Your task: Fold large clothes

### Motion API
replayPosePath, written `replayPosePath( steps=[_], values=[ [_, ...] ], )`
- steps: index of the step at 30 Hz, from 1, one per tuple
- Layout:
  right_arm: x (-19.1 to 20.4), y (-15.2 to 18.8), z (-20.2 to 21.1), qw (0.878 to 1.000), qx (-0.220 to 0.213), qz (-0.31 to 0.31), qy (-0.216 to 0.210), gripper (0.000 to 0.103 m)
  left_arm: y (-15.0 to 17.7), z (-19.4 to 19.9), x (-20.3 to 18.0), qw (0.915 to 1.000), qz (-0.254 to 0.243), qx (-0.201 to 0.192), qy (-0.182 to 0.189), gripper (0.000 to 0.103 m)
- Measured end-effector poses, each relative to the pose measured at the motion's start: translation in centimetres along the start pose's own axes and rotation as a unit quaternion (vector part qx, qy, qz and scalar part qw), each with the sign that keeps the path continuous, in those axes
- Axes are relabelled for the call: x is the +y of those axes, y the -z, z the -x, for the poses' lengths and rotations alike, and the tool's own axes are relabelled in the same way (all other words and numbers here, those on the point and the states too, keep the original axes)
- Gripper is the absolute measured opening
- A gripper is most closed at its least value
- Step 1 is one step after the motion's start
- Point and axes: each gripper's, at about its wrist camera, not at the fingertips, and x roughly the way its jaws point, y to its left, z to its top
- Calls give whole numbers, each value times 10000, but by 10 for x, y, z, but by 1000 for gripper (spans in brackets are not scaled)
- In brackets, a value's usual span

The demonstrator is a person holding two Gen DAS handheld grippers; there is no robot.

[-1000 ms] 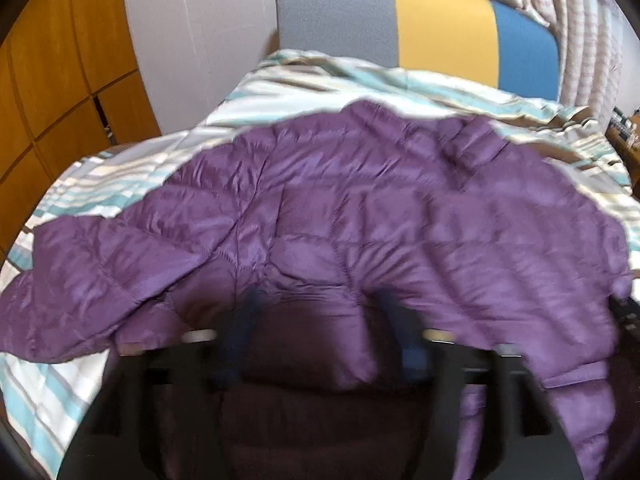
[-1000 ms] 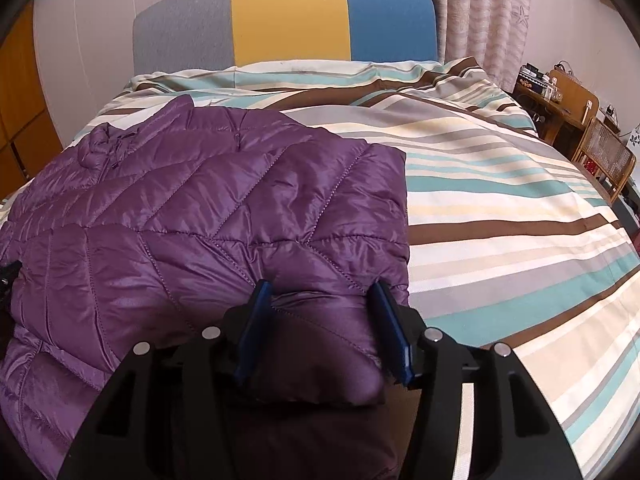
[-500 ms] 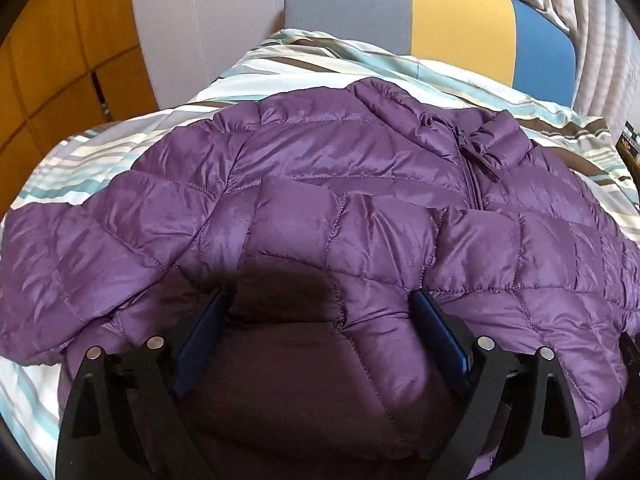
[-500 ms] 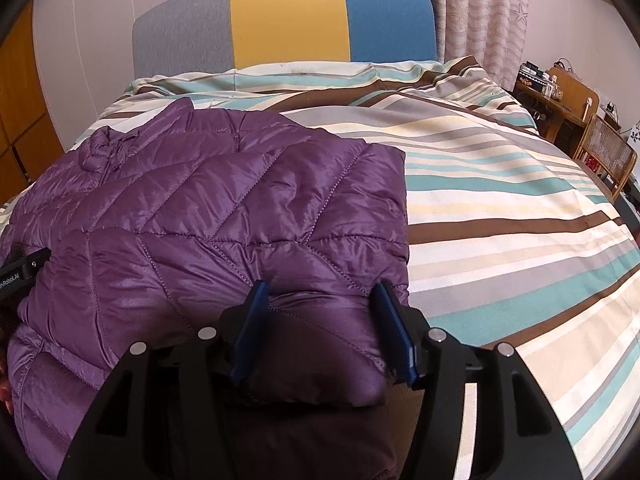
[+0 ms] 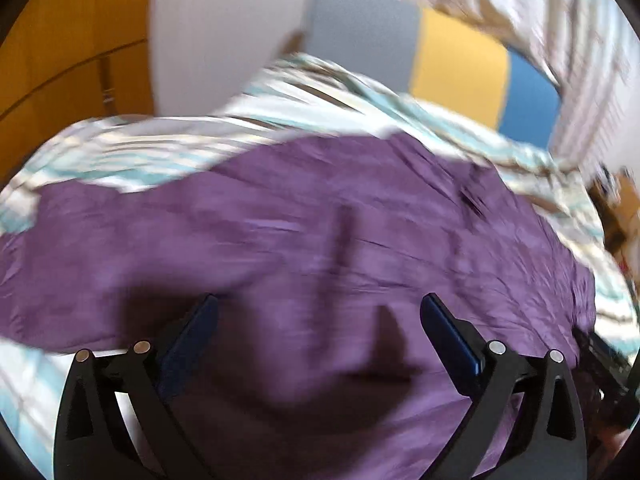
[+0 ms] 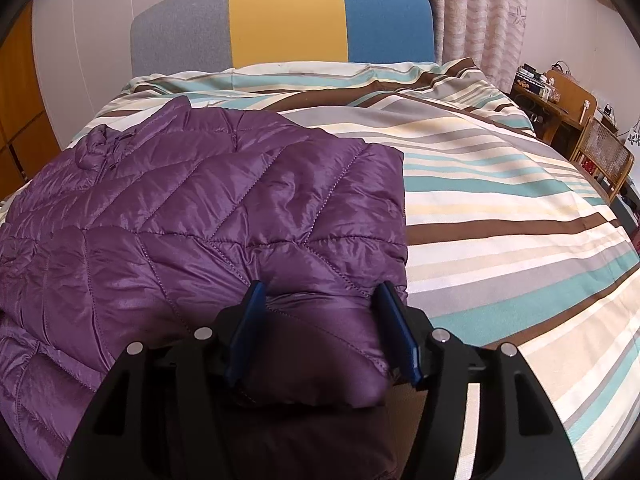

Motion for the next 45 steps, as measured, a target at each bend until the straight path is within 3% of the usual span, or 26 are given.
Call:
replayPosePath(
  steps=[4,8,11,15,18,20,24,29,32,33,36,37,39,43,44,45],
  values=[
    [0,0,0,10000,2,-5,-1,60,1,30,62,9960,776,-194,-401,100],
    [-2,1,0,10000,21,-68,6,65,11,53,132,9789,1862,-360,-759,100],
    [-3,1,0,9999,32,-100,1,66,22,70,181,9582,2604,-498,-1075,100],
    [-2,0,0,10000,35,-92,15,66,39,88,238,9228,3542,-644,-1374,100],
    [-2,0,0,10000,36,-80,39,66,51,89,272,8961,4187,-610,-1341,99],
    [-1,0,-1,10000,39,-78,49,66,57,89,292,8812,4512,-662,-1245,93],
    [0,0,-1,9999,42,-78,54,67,55,85,319,8614,4876,-781,-1186,78],
    [2,0,-1,9999,44,-48,102,67,55,75,341,8333,5311,-1107,-1057,77],
    [3,0,-2,9999,49,-48,122,67,51,70,344,8314,5310,-1161,-1158,74],
    [3,0,-2,9999,49,-48,123,68,49,68,343,8319,5280,-1141,-1269,66],
    [2,0,-2,9999,52,-48,121,68,49,60,346,8367,5260,-1013,-1140,23],
    [2,0,-2,9999,54,-52,119,68,52,59,347,8338,5334,-1011,-996,18],
    [2,0,-3,9999,52,-63,114,68,57,66,345,8306,5351,-1182,-996,12],
    [2,1,-3,9999,54,-64,116,69,63,93,326,8205,5352,-1492,-1345,8],
    [2,1,-3,9999,53,-59,122,69,60,101,316,8252,5215,-1609,-1452,8],
    [2,1,-2,9999,50,-62,118,69,55,109,303,8355,4961,-1733,-1606,8]
  ],
)
